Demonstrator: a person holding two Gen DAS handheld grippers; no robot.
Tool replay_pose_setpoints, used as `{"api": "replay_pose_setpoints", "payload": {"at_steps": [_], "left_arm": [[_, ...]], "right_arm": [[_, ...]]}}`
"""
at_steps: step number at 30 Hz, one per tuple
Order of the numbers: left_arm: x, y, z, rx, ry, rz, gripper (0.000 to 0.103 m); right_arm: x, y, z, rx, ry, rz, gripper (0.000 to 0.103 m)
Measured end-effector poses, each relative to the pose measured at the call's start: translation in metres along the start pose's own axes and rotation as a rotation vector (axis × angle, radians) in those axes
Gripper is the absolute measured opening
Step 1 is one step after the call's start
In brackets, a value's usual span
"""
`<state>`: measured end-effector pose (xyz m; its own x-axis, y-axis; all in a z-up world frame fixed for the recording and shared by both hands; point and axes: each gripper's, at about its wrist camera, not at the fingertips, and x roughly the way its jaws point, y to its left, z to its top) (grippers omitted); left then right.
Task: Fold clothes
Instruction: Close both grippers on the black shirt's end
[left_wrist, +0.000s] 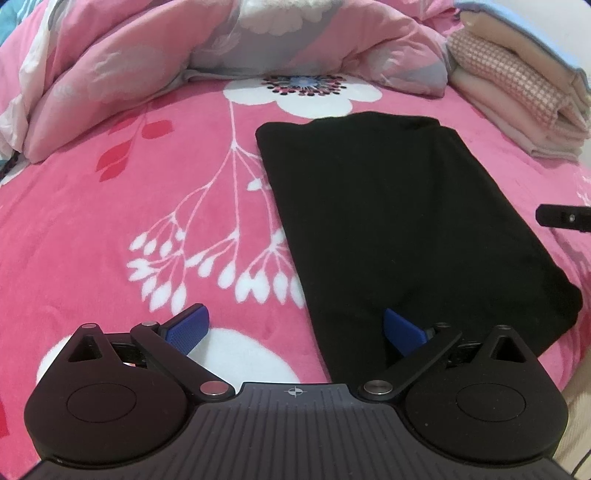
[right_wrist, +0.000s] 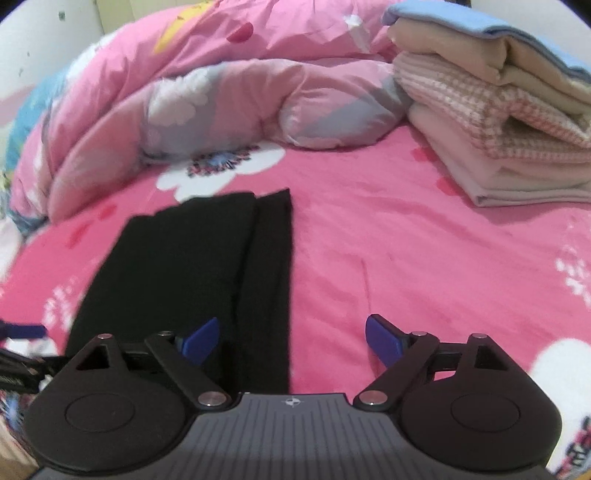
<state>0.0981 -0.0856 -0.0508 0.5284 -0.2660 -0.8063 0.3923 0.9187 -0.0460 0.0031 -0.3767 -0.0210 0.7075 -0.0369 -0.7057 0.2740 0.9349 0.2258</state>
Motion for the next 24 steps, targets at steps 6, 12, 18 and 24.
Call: {"api": "replay_pose_setpoints", "payload": {"at_steps": [6, 12, 18, 24], "left_arm": [[-0.002, 0.015, 0.002, -0.087, -0.087, -0.086, 0.102], [0.006, 0.029, 0.005, -0.149, -0.161, -0.201, 0.096], [0.031, 0.045, 0.011, -0.214, -0.151, -0.274, 0.065], [0.054, 0.056, 0.032, -0.220, -0.164, -0.348, 0.059]], "right_arm": [[0.013, -0.009, 0.013, 0.063, 0.001, 0.141, 0.089], [0.037, -0.029, 0.015, 0.151, 0.033, 0.253, 0.086], [0.061, -0.046, 0.022, 0.195, 0.069, 0.331, 0.076], [0.090, -0.059, 0.041, 0.229, 0.107, 0.411, 0.063]]}}
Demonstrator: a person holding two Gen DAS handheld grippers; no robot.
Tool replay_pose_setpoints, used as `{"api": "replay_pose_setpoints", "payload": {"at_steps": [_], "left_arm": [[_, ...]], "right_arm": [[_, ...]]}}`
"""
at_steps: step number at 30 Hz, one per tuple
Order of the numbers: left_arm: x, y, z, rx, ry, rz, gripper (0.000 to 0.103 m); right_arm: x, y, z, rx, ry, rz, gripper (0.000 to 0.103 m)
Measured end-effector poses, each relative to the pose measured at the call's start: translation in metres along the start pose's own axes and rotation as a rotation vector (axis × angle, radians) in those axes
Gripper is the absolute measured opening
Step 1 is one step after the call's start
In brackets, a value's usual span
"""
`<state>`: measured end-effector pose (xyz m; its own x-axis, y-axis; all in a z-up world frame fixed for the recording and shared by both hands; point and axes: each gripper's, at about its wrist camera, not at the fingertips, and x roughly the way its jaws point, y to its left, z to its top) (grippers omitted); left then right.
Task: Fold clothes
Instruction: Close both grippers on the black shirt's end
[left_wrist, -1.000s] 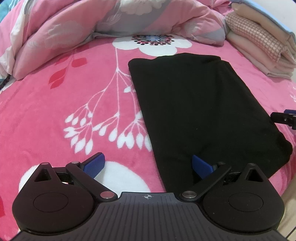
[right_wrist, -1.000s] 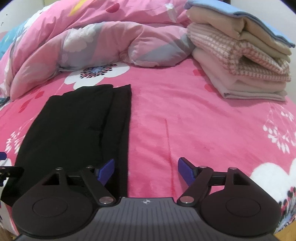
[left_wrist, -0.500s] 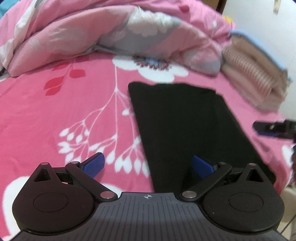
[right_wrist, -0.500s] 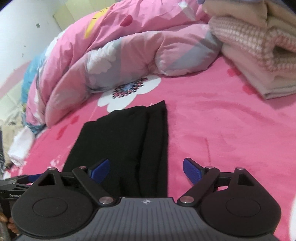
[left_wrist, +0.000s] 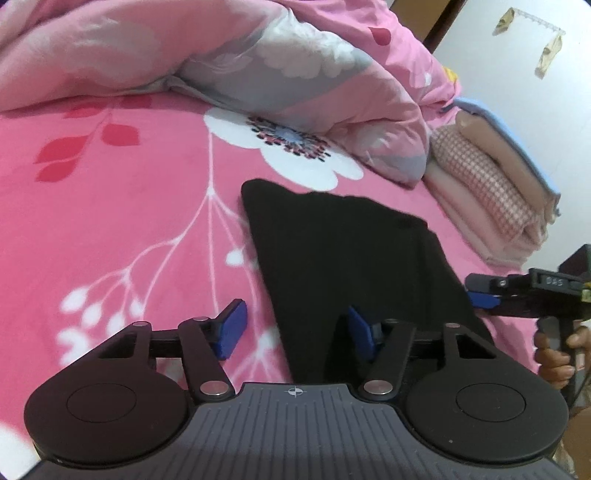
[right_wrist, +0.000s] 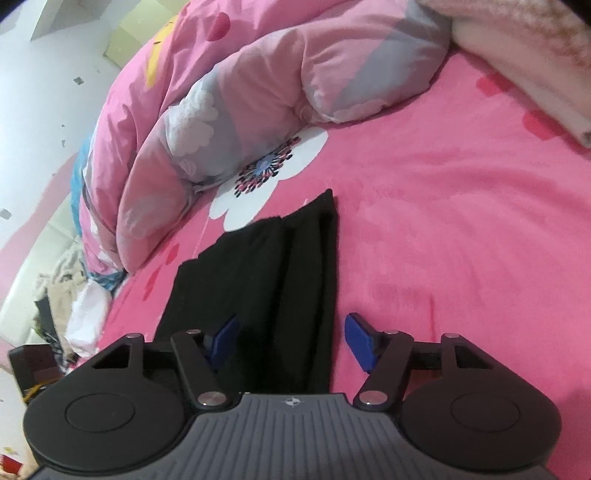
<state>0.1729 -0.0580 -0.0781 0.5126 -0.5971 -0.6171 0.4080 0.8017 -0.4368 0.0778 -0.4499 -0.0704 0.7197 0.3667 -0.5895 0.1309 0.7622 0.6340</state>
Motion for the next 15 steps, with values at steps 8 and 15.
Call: {"api": "replay_pose_setpoints", "payload": {"at_steps": [8, 15], "left_arm": [[0.028, 0.013, 0.021, -0.033, -0.014, -0.061, 0.054], [0.046, 0.008, 0.033, -0.022, -0.032, -0.055, 0.052]], "right_arm": [[0.037, -0.010, 0.036, -0.015, 0.048, 0.095, 0.057], [0.063, -0.006, 0.050, -0.054, 0.063, 0.126, 0.035]]}}
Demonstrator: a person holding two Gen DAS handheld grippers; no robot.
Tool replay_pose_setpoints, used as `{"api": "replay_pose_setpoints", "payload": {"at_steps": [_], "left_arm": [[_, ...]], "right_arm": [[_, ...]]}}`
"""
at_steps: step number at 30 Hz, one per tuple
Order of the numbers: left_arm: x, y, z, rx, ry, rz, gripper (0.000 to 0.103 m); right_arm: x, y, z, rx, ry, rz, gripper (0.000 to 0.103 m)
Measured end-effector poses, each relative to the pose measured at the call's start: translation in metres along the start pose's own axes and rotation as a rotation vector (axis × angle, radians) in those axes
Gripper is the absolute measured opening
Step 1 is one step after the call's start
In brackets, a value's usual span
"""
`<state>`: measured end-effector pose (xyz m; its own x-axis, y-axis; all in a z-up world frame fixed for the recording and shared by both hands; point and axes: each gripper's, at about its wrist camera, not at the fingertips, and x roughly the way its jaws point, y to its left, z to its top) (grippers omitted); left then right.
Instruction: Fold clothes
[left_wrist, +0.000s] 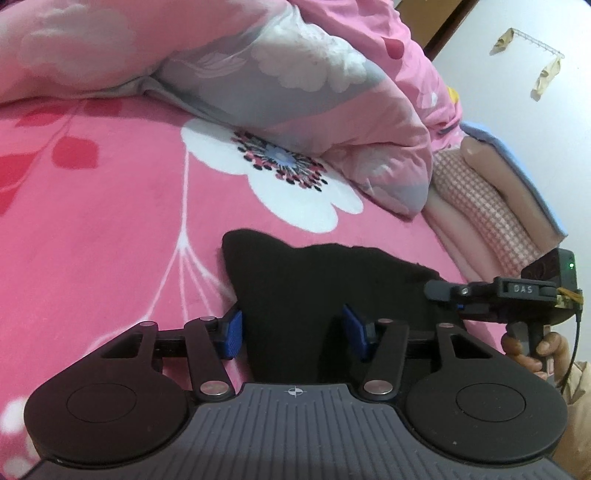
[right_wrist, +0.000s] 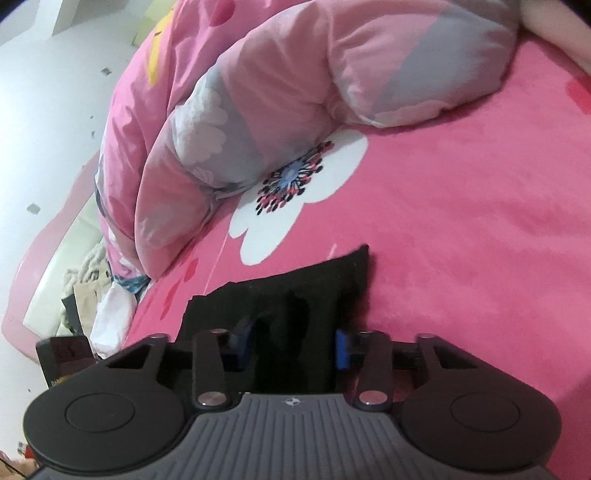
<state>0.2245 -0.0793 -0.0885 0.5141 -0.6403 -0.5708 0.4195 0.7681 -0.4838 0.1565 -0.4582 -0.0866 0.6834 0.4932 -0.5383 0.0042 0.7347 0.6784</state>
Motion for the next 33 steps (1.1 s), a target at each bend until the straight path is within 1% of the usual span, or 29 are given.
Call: {"api": "replay_pose_setpoints", "payload": {"at_steps": [2, 3, 4, 7, 11, 18, 26, 33], "left_arm": [[0.001, -0.004, 0.001, 0.021, -0.006, 0.024, 0.044], [0.001, -0.006, 0.001, 0.031, -0.011, 0.039, 0.034], [0.001, -0.008, 0.002, 0.040, -0.015, 0.052, 0.021], [-0.004, -0.012, 0.003, 0.043, -0.038, 0.067, 0.006], [-0.018, -0.026, 0.005, 0.064, -0.087, 0.084, 0.005], [-0.068, -0.072, 0.005, 0.148, -0.207, 0.072, 0.004], [-0.121, -0.138, -0.001, 0.254, -0.323, -0.007, 0.004], [-0.142, -0.202, -0.001, 0.355, -0.388, -0.090, 0.004]], "right_arm": [[0.004, 0.006, -0.001, -0.038, 0.001, -0.011, 0.019], [0.004, 0.011, -0.002, -0.063, -0.004, -0.022, 0.017], [0.003, 0.016, -0.003, -0.091, -0.014, -0.036, 0.015], [-0.005, 0.030, -0.007, -0.156, -0.059, -0.065, 0.012], [-0.021, 0.052, -0.015, -0.224, -0.121, -0.103, 0.011], [-0.066, 0.094, -0.035, -0.301, -0.243, -0.132, 0.011], [-0.140, 0.134, -0.069, -0.357, -0.421, -0.151, 0.010], [-0.208, 0.150, -0.088, -0.381, -0.585, -0.176, 0.010]]}}
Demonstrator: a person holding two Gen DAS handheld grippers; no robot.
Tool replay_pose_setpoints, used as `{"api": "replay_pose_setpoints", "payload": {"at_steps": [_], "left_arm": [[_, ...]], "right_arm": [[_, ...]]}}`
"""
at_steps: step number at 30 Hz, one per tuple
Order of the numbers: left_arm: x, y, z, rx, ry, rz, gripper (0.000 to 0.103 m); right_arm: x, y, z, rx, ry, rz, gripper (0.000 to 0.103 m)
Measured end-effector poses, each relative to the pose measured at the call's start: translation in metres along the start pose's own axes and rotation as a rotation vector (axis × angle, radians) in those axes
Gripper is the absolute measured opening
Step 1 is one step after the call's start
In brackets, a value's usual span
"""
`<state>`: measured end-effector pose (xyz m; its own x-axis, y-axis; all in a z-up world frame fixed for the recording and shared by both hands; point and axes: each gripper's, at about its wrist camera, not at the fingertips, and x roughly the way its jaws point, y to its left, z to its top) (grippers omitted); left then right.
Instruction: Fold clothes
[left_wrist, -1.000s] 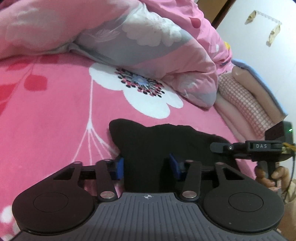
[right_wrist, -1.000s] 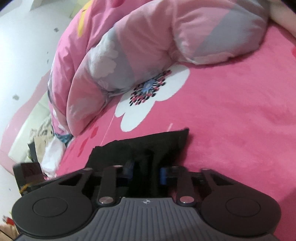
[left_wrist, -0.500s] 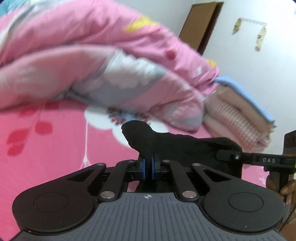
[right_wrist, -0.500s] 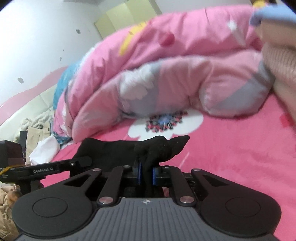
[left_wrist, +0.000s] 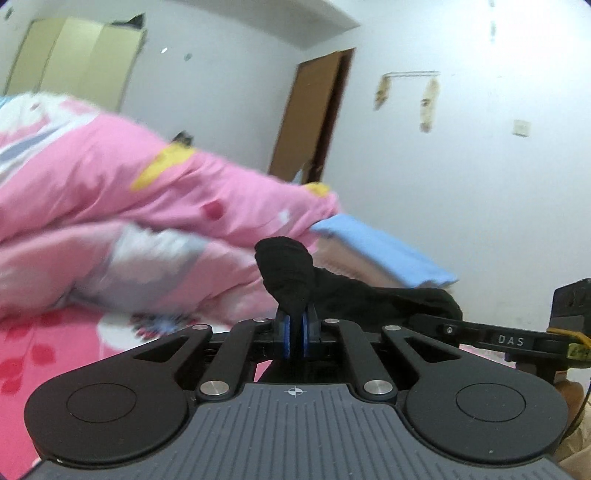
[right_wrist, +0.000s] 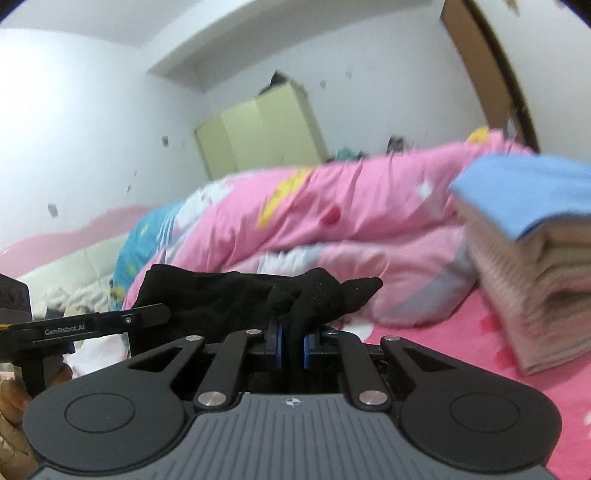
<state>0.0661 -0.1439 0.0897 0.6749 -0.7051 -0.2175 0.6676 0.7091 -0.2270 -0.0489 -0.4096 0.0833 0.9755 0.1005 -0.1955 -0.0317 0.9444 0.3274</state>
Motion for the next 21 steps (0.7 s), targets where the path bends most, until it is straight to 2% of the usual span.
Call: {"api": "replay_pose_setpoints", "payload": {"at_steps": [6, 11, 16, 21], "left_arm": [[0.022, -0.049, 0.032, 0.066, -0.045, -0.090, 0.004], [0.058, -0.091, 0.068, 0.118, -0.113, -0.176, 0.004], [0.098, -0.126, 0.101, 0.133, -0.161, -0.229, 0.004], [0.136, -0.155, 0.121, 0.161, -0.204, -0.250, 0.004]], "right_arm": [[-0.051, -0.007, 0.038, -0.067, -0.152, -0.081, 0.010], [-0.086, -0.022, 0.085, -0.135, -0.287, -0.181, 0.010], [-0.101, -0.043, 0.136, -0.194, -0.383, -0.290, 0.010], [-0.101, -0.065, 0.177, -0.222, -0.452, -0.365, 0.010]]}}
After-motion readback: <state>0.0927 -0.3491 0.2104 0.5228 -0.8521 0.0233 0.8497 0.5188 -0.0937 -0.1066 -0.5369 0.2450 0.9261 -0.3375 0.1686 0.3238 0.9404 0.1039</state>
